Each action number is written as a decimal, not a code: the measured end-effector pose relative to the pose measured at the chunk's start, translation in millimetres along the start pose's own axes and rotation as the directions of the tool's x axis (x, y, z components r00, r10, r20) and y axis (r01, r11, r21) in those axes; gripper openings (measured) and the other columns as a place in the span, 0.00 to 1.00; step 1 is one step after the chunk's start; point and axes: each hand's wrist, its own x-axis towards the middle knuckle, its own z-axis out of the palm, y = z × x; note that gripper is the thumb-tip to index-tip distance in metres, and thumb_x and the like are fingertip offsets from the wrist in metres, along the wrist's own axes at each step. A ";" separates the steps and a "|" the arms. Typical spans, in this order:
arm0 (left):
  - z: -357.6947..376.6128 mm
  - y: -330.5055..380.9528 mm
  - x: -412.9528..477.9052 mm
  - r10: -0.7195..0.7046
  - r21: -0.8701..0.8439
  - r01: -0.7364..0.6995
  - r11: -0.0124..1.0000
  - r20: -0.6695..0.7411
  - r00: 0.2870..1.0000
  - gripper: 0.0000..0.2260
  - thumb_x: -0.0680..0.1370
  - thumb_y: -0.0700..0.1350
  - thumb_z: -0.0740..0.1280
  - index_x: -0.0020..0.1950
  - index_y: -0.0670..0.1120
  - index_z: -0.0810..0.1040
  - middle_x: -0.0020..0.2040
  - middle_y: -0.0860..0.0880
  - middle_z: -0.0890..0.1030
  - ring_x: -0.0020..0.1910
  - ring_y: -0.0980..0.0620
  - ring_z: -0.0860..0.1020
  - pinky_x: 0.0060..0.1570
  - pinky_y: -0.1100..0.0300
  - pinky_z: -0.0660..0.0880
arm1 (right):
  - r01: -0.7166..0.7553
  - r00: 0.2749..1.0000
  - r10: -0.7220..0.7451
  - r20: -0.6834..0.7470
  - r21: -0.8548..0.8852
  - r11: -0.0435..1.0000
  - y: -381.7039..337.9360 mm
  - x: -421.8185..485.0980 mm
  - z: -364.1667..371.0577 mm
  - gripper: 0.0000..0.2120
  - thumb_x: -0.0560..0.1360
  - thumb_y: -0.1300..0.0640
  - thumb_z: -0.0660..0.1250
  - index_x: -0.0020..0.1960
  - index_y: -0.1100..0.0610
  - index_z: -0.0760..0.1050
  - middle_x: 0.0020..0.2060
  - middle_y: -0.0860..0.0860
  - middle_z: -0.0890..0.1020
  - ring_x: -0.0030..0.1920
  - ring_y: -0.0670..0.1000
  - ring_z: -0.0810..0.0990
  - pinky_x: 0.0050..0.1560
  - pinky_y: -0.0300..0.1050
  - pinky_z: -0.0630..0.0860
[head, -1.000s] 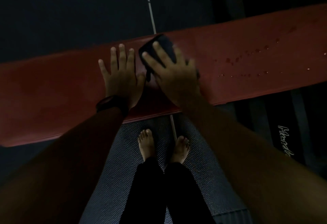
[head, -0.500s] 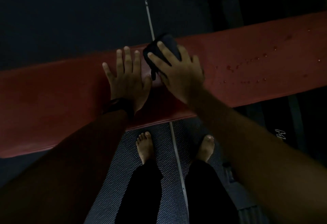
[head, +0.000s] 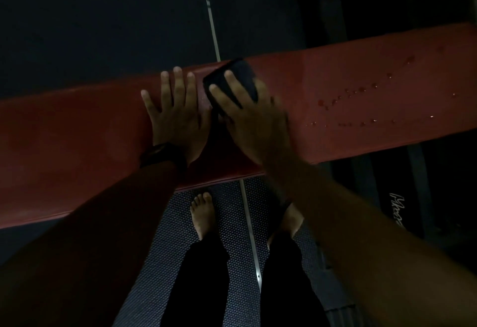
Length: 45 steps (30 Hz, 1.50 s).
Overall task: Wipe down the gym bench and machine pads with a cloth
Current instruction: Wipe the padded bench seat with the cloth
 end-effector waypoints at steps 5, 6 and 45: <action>-0.1 6.0 0.5 0.003 0.013 -0.003 1.000 0.002 1.000 0.32 0.84 0.58 0.50 0.83 0.43 0.49 0.84 0.42 0.48 0.82 0.40 0.45 0.74 0.29 0.43 | -0.349 0.928 0.346 0.136 -0.006 0.937 56.4 16.6 -3.9 0.30 0.81 0.44 0.59 0.81 0.40 0.55 0.81 0.50 0.57 0.74 0.65 0.65 0.61 0.63 0.70; -1.1 7.3 0.0 -0.005 0.010 0.005 1.000 0.002 1.000 0.32 0.84 0.58 0.50 0.83 0.43 0.49 0.84 0.42 0.48 0.82 0.40 0.45 0.74 0.29 0.43 | -0.522 0.848 0.518 0.114 0.015 0.853 53.5 7.5 -4.2 0.31 0.81 0.44 0.60 0.81 0.40 0.54 0.82 0.49 0.56 0.75 0.65 0.64 0.62 0.63 0.69; 4.0 45.4 -6.9 0.094 -0.012 -0.095 0.995 -0.018 0.995 0.30 0.82 0.57 0.43 0.83 0.46 0.53 0.84 0.44 0.51 0.82 0.41 0.48 0.73 0.28 0.44 | -0.497 0.861 0.507 -0.034 0.144 0.855 -41.5 -89.3 -2.5 0.28 0.78 0.49 0.63 0.78 0.44 0.66 0.78 0.52 0.66 0.71 0.67 0.70 0.55 0.63 0.76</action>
